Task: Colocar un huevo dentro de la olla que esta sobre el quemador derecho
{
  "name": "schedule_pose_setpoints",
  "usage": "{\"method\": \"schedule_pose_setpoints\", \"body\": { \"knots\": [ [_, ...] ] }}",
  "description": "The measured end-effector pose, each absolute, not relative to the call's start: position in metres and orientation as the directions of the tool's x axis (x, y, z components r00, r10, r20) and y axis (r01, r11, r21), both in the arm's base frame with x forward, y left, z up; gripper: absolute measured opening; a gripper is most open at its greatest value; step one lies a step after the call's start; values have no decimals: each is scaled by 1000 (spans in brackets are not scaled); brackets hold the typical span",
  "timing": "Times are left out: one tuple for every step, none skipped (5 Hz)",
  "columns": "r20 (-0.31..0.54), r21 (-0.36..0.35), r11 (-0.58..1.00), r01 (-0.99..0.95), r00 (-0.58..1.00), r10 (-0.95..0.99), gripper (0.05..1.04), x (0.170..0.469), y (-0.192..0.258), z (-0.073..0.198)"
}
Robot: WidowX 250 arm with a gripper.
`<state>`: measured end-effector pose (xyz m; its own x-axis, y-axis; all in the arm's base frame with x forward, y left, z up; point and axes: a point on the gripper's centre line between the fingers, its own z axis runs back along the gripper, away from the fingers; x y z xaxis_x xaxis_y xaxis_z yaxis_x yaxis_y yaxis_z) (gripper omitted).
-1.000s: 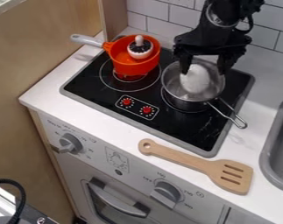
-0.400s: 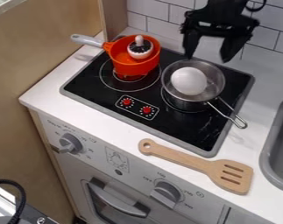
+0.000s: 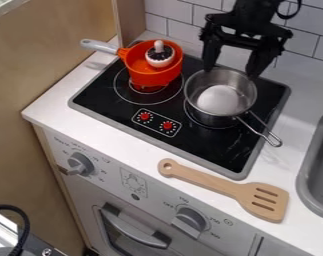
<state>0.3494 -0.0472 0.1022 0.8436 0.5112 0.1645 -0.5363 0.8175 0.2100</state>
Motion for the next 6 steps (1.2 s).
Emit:
{"method": "schedule_pose_setpoints", "body": {
  "knots": [
    [196,143,869,-473,874,444,1000,331,-35,104],
    [200,113,894,-434,891,407,1000,320,-18,106],
    [223,96,926,-366,914,339,1000,310,1,107],
    [233,99,948,-303,933,274,1000,306,22,113],
    [216,122,960,-254,951,224,1000,302,45,115],
    [230,129,968,-214,956,181,1000,298,61,113]
  ]
}}
